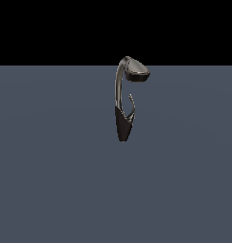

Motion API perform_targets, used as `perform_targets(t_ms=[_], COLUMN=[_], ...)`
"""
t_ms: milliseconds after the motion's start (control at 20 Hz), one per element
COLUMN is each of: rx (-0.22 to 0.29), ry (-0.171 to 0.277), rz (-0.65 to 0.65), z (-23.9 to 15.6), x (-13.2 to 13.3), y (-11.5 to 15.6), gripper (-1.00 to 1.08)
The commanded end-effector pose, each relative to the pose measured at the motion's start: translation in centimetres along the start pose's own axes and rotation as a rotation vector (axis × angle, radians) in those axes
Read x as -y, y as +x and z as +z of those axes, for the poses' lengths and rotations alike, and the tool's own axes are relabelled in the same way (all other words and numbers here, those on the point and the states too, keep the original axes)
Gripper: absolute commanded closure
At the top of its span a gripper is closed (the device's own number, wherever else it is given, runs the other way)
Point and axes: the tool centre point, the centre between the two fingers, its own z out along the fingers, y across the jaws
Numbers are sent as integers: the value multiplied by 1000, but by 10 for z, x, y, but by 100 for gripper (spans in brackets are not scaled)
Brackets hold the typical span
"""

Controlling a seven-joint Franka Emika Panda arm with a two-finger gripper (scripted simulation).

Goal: Turn on the faucet by rotating a designated handle.

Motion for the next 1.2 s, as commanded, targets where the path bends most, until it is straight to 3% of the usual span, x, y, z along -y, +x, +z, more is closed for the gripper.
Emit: perform_targets(t_ms=[0, 750, 1150], rx=[0, 28, 53], ry=[0, 15, 55], rz=[0, 17, 78], z=[0, 5, 9], x=[0, 2, 5], y=[0, 3, 23], gripper=[108, 108, 108])
